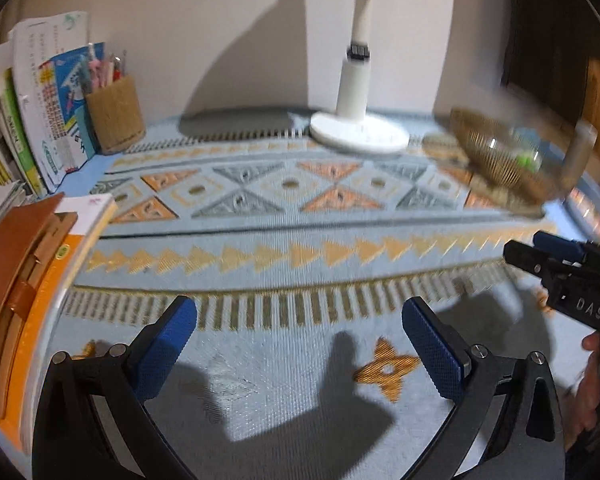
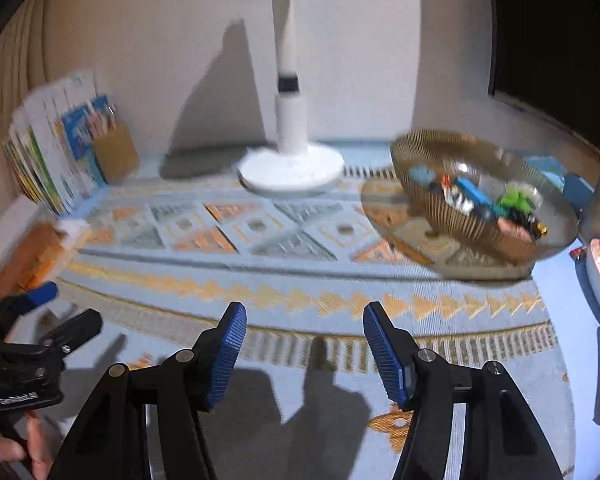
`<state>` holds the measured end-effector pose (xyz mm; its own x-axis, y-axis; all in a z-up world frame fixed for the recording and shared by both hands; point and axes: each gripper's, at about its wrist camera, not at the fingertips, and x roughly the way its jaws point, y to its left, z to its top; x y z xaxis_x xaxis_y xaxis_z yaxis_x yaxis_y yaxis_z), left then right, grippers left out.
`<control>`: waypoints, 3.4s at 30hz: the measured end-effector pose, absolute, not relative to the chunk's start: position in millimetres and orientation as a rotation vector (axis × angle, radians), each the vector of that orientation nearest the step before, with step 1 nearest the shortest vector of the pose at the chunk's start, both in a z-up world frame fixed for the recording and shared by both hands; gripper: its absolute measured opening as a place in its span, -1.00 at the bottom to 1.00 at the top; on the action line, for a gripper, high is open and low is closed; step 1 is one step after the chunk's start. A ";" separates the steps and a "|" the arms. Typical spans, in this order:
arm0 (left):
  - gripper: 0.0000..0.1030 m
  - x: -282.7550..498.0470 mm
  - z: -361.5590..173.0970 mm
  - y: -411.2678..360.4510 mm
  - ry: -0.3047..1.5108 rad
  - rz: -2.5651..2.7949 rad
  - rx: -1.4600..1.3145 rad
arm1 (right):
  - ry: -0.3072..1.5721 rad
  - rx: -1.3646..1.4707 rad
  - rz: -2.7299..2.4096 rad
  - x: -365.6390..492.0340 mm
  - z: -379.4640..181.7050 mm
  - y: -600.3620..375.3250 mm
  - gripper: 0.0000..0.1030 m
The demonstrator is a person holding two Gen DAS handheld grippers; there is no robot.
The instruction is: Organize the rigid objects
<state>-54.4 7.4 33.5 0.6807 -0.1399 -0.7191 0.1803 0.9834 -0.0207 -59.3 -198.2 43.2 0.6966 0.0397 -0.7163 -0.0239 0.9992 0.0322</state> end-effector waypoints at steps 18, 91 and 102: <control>0.99 -64.3 35.5 4.4 0.739 -0.091 0.105 | 0.782 -0.034 0.036 -62.1 32.0 -192.6 0.72; 0.99 -51.1 27.8 9.3 0.810 -0.071 0.084 | 0.911 0.023 0.029 -43.3 13.9 -205.1 0.73; 1.00 -27.7 7.4 20.5 0.980 -0.026 0.023 | 0.934 0.027 0.023 -41.0 11.0 -206.2 0.73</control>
<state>-27.7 20.5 7.4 0.5566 -0.0118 -0.8307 0.0323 0.9995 0.0074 -41.0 -206.2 11.0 0.5946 0.0317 -0.8034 -0.0082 0.9994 0.0334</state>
